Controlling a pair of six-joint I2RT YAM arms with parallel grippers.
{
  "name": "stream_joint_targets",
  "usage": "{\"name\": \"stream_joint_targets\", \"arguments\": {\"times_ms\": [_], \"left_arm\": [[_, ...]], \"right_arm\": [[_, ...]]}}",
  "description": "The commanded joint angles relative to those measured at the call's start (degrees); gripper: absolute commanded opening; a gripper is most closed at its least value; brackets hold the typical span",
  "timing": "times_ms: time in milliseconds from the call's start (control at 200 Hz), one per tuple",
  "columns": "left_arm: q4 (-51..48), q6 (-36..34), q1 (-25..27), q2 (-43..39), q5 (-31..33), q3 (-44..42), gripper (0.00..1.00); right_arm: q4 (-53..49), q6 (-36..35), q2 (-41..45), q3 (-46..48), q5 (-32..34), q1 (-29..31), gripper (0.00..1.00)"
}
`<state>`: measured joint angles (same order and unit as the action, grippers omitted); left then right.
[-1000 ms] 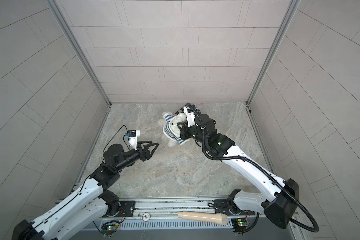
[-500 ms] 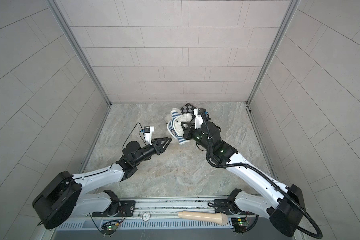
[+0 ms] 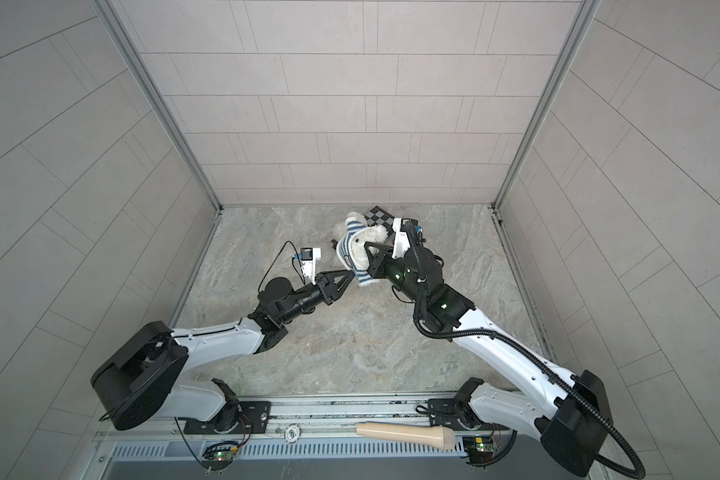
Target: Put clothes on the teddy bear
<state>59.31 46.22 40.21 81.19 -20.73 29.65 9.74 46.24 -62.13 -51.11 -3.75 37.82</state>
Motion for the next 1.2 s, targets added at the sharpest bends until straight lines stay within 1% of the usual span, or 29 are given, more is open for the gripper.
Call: {"name": "stream_joint_targets", "arguments": {"times_ms": [0, 145, 466, 766, 856, 1066, 1197], "left_arm": [[3.06, 0.47, -0.09, 1.6, 0.43, 1.79, 0.34], [4.44, 1.24, -0.04, 3.22, 0.16, 2.76, 0.29], [3.75, -0.02, 0.13, 4.31, -1.85, 4.52, 0.27], [3.3, -1.64, 0.49, 4.94, -2.3, 5.23, 0.23], [3.07, -1.84, 0.49, 5.29, -2.12, 5.68, 0.19], [3.41, -1.29, 0.49, 5.46, -1.91, 5.23, 0.0], [3.29, -0.3, 0.49, 4.72, -0.83, 3.35, 0.0]], "right_arm": [[4.58, 1.46, 2.01, -0.05, 0.67, -0.07, 0.0], [5.26, 2.01, 1.73, 0.35, 0.61, -0.11, 0.0], [6.17, 2.89, 1.4, 1.37, 1.85, -0.12, 0.0], [5.77, 2.72, 1.33, 1.06, 2.25, -0.1, 0.0], [5.95, 2.8, 1.31, 1.16, 2.32, -0.07, 0.0], [5.61, 2.41, 1.98, 1.1, 3.22, -0.11, 0.0], [5.22, 1.93, 2.55, 1.17, 3.74, -0.19, 0.0]]}}
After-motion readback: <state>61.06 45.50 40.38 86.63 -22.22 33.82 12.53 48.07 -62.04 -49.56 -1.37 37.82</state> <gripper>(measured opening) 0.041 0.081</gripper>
